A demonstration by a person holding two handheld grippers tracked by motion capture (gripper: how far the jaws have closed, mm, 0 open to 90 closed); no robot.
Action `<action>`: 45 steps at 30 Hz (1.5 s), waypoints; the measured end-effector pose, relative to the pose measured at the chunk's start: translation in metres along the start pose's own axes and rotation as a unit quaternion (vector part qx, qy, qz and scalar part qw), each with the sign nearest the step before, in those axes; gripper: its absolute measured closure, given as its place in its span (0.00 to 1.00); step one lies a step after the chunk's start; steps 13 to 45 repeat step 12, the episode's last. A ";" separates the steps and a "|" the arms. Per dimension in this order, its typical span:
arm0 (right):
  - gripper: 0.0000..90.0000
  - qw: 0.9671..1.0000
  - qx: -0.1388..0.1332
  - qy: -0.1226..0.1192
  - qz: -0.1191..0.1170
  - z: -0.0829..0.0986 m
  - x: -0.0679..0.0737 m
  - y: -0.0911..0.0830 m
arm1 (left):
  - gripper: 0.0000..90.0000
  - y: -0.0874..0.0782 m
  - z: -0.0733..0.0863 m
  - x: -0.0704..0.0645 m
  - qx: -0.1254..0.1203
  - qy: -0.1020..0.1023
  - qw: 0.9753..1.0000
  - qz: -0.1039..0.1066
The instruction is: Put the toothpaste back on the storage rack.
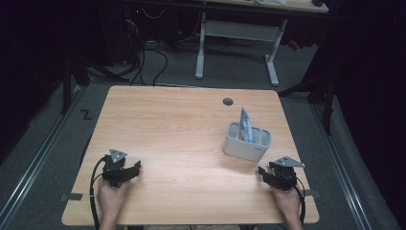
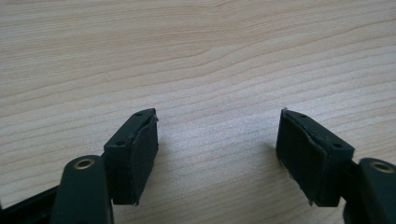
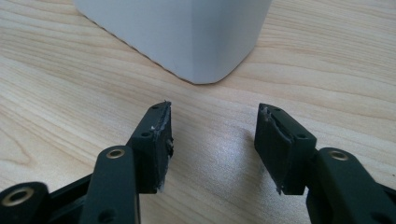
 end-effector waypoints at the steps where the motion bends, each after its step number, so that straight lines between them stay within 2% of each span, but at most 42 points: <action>1: 0.48 1.000 0.002 0.005 -0.004 0.000 -0.001 0.000 | 0.33 0.000 0.000 0.000 0.000 0.000 1.000 0.000; 12: 0.43 1.000 0.004 0.002 -0.004 0.000 0.000 0.001 | 0.33 0.000 0.000 0.000 0.000 0.000 1.000 0.000; 45: 0.43 1.000 0.004 0.002 -0.004 0.000 0.000 0.001 | 0.33 0.000 0.000 0.000 0.000 0.000 1.000 0.000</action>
Point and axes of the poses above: each handheld gripper's, and its own axes: y roughly forward along the jaws, z roughly out of its underside, x roughly to its left, the point moved 7 cm from there along y, roughly forward along the jaws, and after that the axes turned 14 degrees about x, right-handed, at the moved point
